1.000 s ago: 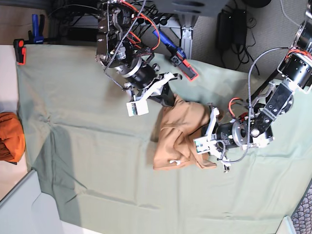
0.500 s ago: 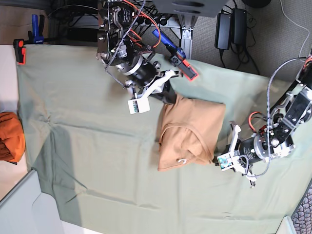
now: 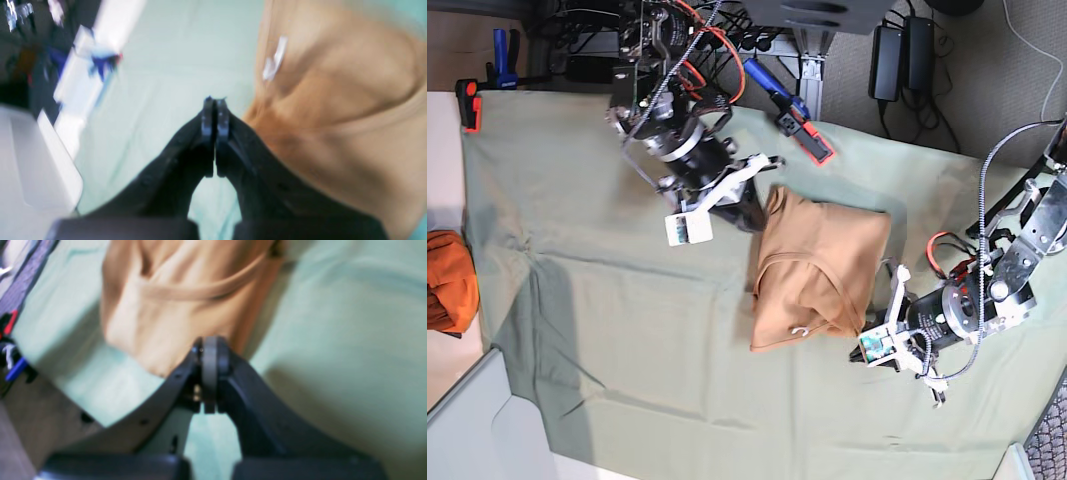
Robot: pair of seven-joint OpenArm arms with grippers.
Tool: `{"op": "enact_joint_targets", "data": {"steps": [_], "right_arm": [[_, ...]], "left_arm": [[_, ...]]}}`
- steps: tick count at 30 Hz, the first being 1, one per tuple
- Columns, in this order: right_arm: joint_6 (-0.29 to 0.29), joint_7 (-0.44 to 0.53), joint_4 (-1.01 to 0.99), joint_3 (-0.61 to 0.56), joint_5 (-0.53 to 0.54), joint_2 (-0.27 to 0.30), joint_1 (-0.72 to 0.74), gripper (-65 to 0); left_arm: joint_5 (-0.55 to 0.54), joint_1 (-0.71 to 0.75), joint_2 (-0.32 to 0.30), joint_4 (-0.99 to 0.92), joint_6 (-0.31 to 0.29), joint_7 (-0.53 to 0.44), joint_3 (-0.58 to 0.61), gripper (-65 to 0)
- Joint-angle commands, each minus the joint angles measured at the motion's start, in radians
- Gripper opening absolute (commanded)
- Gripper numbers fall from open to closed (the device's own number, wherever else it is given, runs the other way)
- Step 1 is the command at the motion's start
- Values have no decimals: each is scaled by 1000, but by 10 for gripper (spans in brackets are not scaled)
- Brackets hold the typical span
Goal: Fold the T-shirt properly
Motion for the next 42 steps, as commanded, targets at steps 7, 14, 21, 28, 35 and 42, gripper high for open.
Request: {"op": "enact_joint_targets", "data": {"steps": [7,14,21,28,35,42], "right_arm": [[114,53,8,11,14,-67,164,-650],[115,97,-232,-11,-103,-117,361,-650],[114,156,-562,-40,-169,-117,483,-650],[112,174,-654,-61,-261,-102,487,-650],[112,173,-644,-61,-233,-58,487,-650],[113,168,-579,-61,-197,-58,487,-650]], "left_arm": [[-28,-6,130,-92,-28,-16,-9,-650],[30,-24,176,-389,-27,-114,-9,-650],[35,-23,170,-502,-27,-140,-9,-650],[48,-21,173,-503,-27,-155,-9,-650],[48,-21,172,-490,-28,-105,-47,-650],[-78,-21,153,-314,-110,-21,-191,-650]]}}
